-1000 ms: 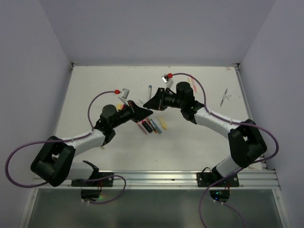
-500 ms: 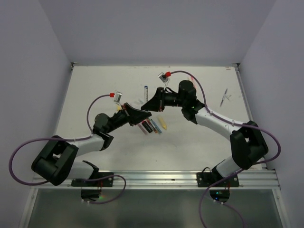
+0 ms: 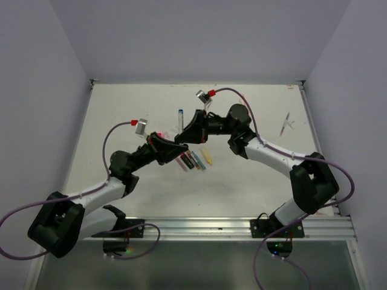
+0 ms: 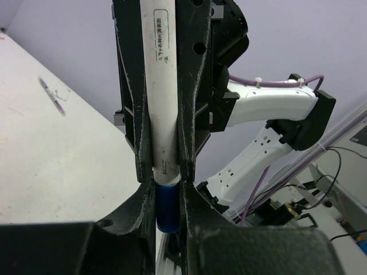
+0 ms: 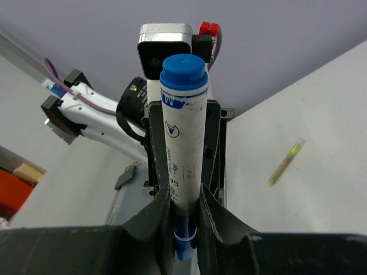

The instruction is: Open the pen caps

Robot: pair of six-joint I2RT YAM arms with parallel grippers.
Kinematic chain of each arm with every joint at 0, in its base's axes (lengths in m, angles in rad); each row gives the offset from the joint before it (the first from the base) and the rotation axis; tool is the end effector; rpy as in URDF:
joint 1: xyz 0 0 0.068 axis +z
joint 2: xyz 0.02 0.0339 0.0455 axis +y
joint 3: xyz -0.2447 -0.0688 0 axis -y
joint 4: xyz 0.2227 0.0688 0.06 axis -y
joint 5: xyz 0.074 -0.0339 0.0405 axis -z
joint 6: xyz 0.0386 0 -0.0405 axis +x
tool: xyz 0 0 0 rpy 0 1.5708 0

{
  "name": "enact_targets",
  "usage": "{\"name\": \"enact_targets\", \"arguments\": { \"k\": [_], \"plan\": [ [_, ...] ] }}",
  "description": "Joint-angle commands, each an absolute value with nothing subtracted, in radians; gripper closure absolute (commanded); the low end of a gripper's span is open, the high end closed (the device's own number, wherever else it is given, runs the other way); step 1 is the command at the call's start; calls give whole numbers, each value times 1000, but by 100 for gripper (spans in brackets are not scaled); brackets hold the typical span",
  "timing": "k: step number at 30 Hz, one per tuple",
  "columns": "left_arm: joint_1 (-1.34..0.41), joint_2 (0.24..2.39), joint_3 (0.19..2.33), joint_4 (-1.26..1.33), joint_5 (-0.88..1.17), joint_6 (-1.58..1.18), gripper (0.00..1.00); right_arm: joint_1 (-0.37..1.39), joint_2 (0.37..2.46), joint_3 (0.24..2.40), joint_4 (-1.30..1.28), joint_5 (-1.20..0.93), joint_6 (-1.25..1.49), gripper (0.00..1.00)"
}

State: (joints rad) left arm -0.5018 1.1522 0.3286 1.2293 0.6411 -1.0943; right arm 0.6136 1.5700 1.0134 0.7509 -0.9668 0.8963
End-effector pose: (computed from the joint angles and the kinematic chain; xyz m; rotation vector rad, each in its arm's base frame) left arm 0.1750 -0.1224 0.2559 0.2477 1.4382 -1.7184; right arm 0.2554 0.2187 0.3100 -0.7347 1.6157 1.8185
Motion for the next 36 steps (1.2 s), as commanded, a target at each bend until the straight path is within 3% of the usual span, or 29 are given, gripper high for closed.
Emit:
{"name": "enact_targets", "arguments": {
  "k": [1, 2, 5, 8, 11, 17, 23, 25, 31, 36],
  "plan": [
    [-546, 1022, 325, 1302, 971, -937, 100, 543, 1574, 1086, 844, -729, 899, 100],
    [-548, 997, 345, 1031, 907, -869, 100, 540, 1569, 1104, 809, -701, 890, 100],
    [-551, 907, 437, 568, 655, -663, 100, 541, 1540, 1132, 651, -608, 813, 100],
    [-549, 852, 497, 311, 381, -624, 100, 541, 1534, 1170, 481, -499, 755, 100],
    [-551, 831, 506, 212, 230, -663, 100, 543, 1542, 1201, 347, -401, 721, 100],
    [-554, 816, 486, 207, 204, -640, 100, 543, 1557, 1267, 144, -226, 638, 100],
    [-551, 969, 662, -154, -200, -675, 100, 545, 1594, 1345, -171, -108, 506, 100],
    [-551, 1012, 696, -167, -292, -687, 100, 548, 1598, 1326, -267, -81, 477, 100],
    [-479, 1127, 713, -101, -382, -687, 100, 618, 1600, 1267, -458, 96, 391, 100],
    [-308, 1305, 773, -100, -344, -675, 100, 641, 1664, 1290, -606, 207, 312, 100]
  ]
}}
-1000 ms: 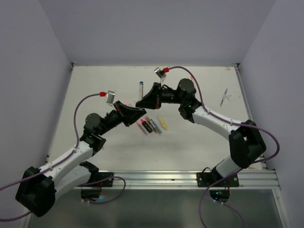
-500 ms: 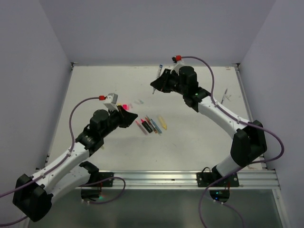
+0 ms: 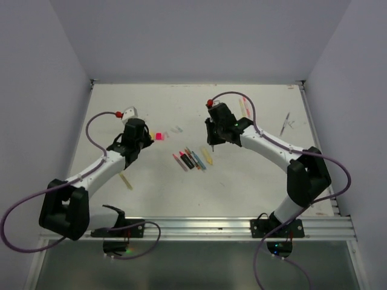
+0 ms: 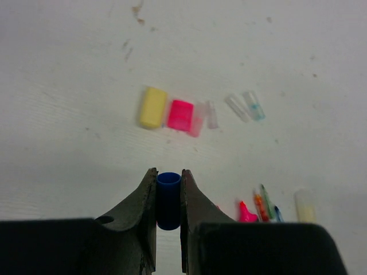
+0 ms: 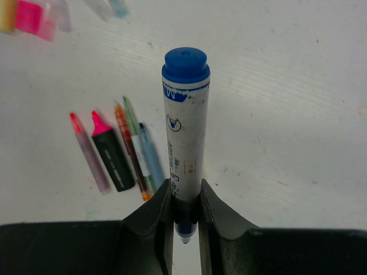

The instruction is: Open the pen caps

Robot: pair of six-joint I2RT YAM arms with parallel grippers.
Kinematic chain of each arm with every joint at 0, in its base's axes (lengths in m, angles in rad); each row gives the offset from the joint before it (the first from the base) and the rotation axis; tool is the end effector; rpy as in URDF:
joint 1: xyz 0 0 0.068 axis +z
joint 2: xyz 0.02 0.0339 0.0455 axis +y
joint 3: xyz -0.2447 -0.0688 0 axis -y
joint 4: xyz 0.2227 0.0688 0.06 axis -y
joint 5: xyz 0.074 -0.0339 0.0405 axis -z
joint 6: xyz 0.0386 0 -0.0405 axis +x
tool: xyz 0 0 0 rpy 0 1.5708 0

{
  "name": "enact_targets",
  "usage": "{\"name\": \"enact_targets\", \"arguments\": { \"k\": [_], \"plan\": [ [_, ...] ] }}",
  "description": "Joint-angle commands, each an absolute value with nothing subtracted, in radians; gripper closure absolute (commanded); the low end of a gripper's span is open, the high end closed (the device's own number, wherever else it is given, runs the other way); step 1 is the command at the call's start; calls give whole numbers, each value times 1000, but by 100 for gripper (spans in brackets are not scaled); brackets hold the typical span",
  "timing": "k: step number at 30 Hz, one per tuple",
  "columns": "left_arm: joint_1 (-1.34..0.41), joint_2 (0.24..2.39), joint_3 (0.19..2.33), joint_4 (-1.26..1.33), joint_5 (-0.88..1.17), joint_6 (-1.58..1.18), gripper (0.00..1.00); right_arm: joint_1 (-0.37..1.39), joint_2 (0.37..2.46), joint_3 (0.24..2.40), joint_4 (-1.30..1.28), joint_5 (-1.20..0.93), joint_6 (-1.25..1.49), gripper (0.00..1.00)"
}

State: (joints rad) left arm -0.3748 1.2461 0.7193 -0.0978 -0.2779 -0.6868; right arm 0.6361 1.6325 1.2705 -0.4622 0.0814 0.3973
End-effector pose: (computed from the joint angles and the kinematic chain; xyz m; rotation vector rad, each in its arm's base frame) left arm 0.2409 -0.0834 0.2203 -0.4925 2.1275 -0.3017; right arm 0.2762 0.2000 0.2524 -0.2506 2.4141 0.3836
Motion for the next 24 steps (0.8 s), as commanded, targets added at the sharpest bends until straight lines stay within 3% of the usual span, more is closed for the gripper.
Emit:
{"name": "enact_targets", "arguments": {
  "k": [1, 11, 24],
  "plan": [
    [-301, 1327, 779, -97, -354, -672, 100, 641, 1673, 1292, -614, 219, 307, 100],
    [-236, 1615, 956, -92, -364, -609, 100, 646, 1764, 1301, -629, 238, 288, 99],
    [-166, 1792, 1046, -72, -264, -583, 100, 646, 1865, 1322, -598, 204, 307, 94]
  ]
}}
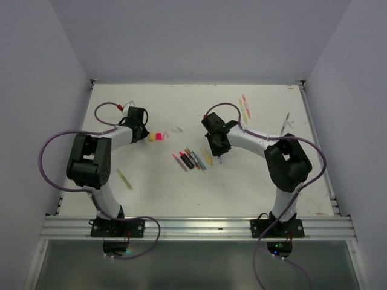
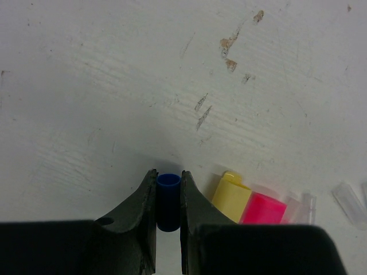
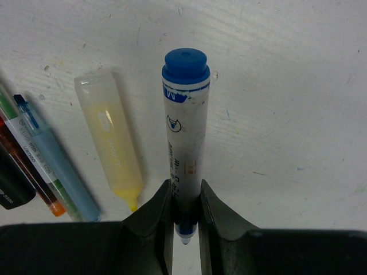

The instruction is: Open the pen caps

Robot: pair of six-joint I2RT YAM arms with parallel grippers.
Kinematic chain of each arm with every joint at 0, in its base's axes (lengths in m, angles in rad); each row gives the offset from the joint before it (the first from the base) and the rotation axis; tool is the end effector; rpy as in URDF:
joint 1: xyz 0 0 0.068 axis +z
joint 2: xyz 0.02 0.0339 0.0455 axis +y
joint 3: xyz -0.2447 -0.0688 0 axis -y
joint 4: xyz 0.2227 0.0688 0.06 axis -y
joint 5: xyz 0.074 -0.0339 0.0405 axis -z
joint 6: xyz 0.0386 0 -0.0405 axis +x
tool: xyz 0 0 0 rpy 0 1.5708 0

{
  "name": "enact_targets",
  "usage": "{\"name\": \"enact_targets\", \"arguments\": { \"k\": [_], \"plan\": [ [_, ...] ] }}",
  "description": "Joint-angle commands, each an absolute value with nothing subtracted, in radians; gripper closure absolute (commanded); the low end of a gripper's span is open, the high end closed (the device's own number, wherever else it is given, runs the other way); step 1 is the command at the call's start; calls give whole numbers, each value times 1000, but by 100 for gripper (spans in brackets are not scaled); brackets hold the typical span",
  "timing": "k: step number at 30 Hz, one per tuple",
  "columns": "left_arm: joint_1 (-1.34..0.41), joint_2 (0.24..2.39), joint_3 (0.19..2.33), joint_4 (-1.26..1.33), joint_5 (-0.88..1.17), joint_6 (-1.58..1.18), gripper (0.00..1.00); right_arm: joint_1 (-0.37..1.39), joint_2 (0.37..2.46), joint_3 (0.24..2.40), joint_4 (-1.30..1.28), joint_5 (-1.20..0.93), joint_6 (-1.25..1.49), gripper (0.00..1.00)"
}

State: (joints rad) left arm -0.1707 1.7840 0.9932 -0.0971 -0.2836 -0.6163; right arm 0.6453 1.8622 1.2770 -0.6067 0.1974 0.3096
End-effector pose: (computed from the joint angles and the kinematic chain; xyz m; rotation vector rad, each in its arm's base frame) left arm 0.3380 -0.0473 0.1504 -0.6512 2.3214 -0.0106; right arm 0.2845 0.2047 0.1710 -0.4029 2.6865 0.0004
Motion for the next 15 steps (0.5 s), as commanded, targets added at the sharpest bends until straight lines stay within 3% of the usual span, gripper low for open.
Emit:
{"name": "enact_targets", "arguments": {
  "k": [1, 7, 15],
  "plan": [
    [-166, 1798, 1051, -72, -255, -581, 100, 647, 1870, 1318, -597, 204, 307, 93],
    [-164, 1845, 1071, -81, -215, -584, 100, 647, 1882, 1315, -595, 189, 304, 85],
    [-153, 1861, 1071, -86, -199, -595, 80, 647, 1894, 1308, -595, 175, 296, 74]
  ]
}}
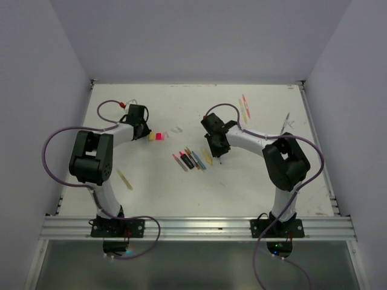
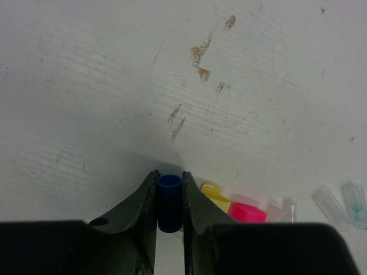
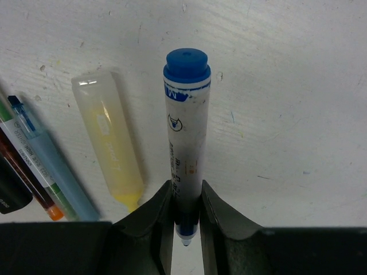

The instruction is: Open the pen caps

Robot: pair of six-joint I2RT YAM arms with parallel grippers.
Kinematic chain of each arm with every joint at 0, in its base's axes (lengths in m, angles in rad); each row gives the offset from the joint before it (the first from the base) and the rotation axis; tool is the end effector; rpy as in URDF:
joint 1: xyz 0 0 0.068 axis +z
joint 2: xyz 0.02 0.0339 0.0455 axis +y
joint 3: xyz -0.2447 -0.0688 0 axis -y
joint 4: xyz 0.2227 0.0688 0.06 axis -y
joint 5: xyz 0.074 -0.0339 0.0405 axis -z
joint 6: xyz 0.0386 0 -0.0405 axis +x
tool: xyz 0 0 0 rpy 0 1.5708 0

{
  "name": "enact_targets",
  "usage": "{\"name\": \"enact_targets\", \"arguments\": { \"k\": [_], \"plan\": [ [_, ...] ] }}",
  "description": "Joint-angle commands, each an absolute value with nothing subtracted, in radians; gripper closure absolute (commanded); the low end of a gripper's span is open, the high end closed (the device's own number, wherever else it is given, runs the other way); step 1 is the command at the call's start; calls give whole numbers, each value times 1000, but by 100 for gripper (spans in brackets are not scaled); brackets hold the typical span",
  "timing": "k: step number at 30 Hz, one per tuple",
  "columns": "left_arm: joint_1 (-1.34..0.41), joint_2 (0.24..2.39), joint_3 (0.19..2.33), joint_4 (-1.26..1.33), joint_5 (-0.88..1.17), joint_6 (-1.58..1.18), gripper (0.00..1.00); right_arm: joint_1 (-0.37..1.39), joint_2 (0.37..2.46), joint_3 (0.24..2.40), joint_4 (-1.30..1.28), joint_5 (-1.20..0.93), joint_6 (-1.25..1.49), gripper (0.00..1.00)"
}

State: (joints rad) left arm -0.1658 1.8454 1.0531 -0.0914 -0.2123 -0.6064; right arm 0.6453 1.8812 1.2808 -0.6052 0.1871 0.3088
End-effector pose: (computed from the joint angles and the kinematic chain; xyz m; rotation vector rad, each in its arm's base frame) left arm 0.3528 -0.0508 0.1462 -0.6208 2.3488 -0.0874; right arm 0.2858 0.2062 0.1656 -0.4109 2.7021 0.0039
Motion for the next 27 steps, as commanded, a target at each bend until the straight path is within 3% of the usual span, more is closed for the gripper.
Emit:
{"name": "enact_targets", "arguments": {
  "k": [1, 7, 17, 27],
  "plan": [
    [-150, 1861, 1071, -87, -199, -595, 73, 647, 1894, 1308, -594, 170, 295, 74],
    [-147, 1852, 1066, -87, -180, -597, 58, 647, 1911, 1316, -589, 155, 287, 63],
    [-140, 1816, 1023, -71, -160, -607, 48, 649, 1879, 1325, -577, 143, 267, 52],
    [-135, 1706, 1026, -104, -164, -617, 40, 649, 1813, 1309, -537, 130, 275, 49]
  ]
}}
